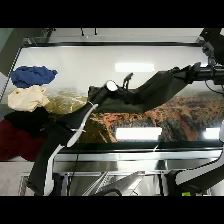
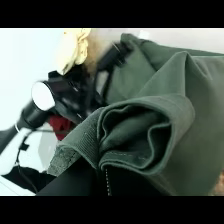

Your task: Fold the shirts.

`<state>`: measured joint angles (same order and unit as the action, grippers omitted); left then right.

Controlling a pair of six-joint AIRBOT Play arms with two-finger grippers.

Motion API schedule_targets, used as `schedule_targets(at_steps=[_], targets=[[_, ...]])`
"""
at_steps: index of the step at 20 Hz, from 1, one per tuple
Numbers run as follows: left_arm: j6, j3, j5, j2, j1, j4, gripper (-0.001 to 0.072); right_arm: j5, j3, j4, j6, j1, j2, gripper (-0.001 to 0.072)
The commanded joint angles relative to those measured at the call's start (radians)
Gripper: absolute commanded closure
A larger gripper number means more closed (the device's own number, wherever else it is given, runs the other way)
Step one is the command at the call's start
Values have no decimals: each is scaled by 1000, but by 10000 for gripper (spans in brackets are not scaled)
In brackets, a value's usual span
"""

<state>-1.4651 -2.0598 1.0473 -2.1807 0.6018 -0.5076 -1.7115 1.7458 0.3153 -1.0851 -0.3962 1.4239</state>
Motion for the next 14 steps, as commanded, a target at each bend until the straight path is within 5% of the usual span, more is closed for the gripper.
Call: schedule_targets(at_steps=[1, 7, 12, 13, 14], targets=[[66, 8, 233, 170, -174, 43, 696, 72, 3, -6, -27, 125, -2, 690], [-47, 43, 349, 439, -562, -320, 695, 533, 3, 71, -33, 537, 9, 691], [-47, 43, 382, 487, -775, -329, 695, 939, 3, 119, -23, 845, 172, 688], [-47, 43, 397, 487, -804, -329, 694, 1016, 3, 118, 3, 892, 221, 614], [-46, 43, 410, 487, -824, -329, 695, 1086, 3, 106, 26, 928, 260, 384]])
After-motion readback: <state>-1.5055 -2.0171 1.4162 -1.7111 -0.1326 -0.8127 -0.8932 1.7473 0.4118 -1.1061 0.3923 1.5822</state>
